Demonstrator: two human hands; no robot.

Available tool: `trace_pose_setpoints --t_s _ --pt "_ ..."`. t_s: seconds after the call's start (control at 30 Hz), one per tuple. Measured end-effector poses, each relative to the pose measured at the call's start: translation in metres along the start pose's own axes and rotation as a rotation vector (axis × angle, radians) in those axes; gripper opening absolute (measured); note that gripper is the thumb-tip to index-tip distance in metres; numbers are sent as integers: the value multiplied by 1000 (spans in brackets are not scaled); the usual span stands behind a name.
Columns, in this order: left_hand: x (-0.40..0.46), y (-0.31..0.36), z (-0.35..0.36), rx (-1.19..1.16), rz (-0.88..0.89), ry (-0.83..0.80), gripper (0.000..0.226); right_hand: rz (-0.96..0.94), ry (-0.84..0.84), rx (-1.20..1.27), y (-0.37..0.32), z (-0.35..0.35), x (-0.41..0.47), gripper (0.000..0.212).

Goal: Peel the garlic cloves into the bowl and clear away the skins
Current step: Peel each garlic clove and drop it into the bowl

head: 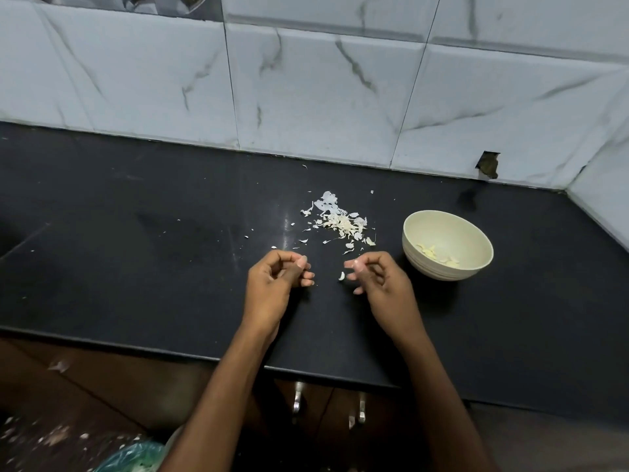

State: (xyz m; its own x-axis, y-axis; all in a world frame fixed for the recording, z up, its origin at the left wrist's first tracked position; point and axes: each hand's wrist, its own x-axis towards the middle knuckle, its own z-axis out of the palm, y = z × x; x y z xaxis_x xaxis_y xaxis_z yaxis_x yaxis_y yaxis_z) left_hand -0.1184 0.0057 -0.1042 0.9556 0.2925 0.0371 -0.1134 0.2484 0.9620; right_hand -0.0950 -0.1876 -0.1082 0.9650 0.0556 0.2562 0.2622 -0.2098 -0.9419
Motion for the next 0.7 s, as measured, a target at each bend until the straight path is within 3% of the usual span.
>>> trace_pose_setpoints --t_s 0.1,0.23,0.43,0.57,0.7 --pt "1 2 2 16 32 -36 9 14 115 125 -9 -6 6 2" --pt "3 -1 6 274 144 -69 5 36 89 268 -18 4 11 5" --pt "-1 -10 -3 747 348 -33 17 -11 24 146 -10 10 6 19" --pt "1 -14 -2 756 341 -25 24 16 1 167 -9 12 3 12" --pt "-2 -10 0 712 332 6 17 30 -59 203 -11 13 -1 13"
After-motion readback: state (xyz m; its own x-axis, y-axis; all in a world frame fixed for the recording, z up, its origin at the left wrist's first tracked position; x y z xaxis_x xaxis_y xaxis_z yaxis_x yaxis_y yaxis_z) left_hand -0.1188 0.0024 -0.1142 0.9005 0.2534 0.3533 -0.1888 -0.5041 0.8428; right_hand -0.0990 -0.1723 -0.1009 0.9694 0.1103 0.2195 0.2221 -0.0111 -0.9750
